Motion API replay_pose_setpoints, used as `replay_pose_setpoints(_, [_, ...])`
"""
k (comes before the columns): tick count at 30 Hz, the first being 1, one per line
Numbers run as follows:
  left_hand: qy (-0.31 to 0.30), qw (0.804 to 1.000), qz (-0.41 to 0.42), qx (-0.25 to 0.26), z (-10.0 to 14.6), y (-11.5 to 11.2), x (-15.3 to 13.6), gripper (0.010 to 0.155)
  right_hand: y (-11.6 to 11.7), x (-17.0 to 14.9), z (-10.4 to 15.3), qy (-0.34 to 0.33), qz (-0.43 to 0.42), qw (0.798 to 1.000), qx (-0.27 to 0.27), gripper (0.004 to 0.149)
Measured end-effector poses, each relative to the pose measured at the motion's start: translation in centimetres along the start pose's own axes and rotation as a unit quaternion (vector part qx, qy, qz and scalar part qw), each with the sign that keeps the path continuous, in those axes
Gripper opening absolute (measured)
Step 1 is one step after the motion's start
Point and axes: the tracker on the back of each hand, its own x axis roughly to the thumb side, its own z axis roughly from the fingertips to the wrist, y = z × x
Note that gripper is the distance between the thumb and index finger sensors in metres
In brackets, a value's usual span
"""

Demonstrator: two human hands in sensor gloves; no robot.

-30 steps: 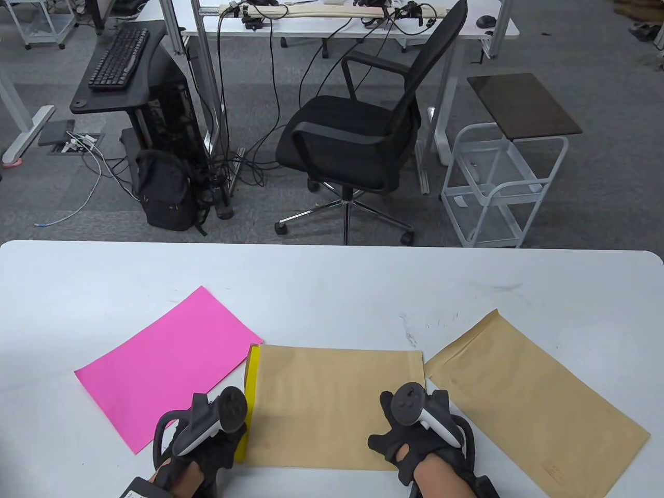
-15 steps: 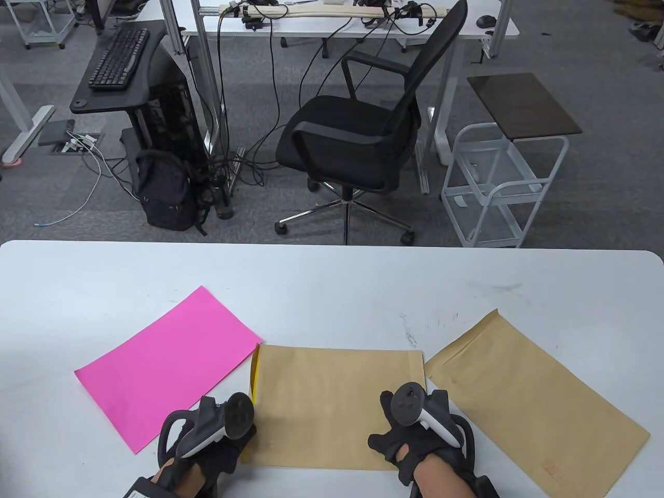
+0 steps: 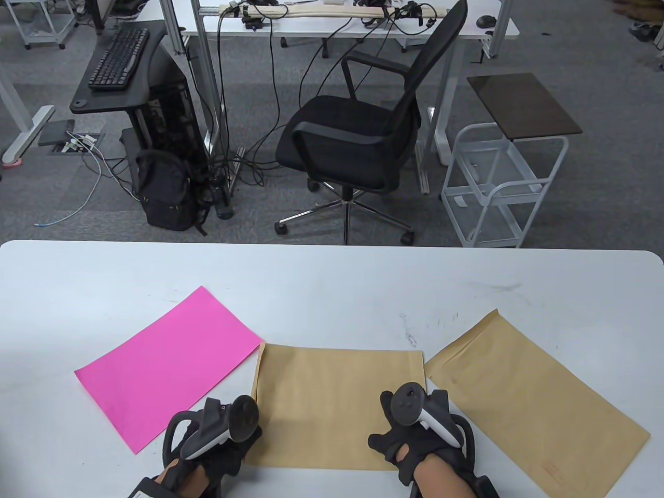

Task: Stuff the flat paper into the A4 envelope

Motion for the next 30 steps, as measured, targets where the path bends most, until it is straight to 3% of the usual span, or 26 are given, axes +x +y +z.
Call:
replay_pose_setpoints(14, [0.012, 1.000, 0.007, -0.002, 0.1, 0.6, 0.1, 0.061, 0.0, 0.1, 0.0, 0.003, 0.003, 1.000, 0.002, 0.082])
replay_pose_setpoints(16, [0.037, 0.999, 0.028, -0.001, 0.1, 1.1, -0.3, 0.068, 0.0, 0.1, 0.1, 0.004, 0.003, 1.000, 0.001, 0.082])
replay_pose_setpoints(18, [0.111, 0.990, 0.071, -0.042, 0.3, 1.3, -0.9, 0.072, 0.0, 0.0, 0.1, 0.005, 0.002, 1.000, 0.002, 0.082])
replay_pose_setpoints(20, [0.136, 0.985, 0.094, -0.055, 0.5, 1.3, -1.2, 0.074, 0.0, 0.0, 0.1, 0.006, 0.002, 1.000, 0.003, 0.082])
replay_pose_setpoints(26, [0.157, 0.981, 0.101, -0.055, 0.5, 1.0, -0.8, 0.071, 0.0, 0.1, 0.1, 0.005, 0.002, 1.000, 0.003, 0.082])
replay_pose_setpoints(30, [0.135, 0.987, 0.075, -0.044, 0.0, 0.6, -0.3, 0.055, -0.2, 0.0, 0.0, 0.003, -0.005, 1.000, 0.005, 0.081])
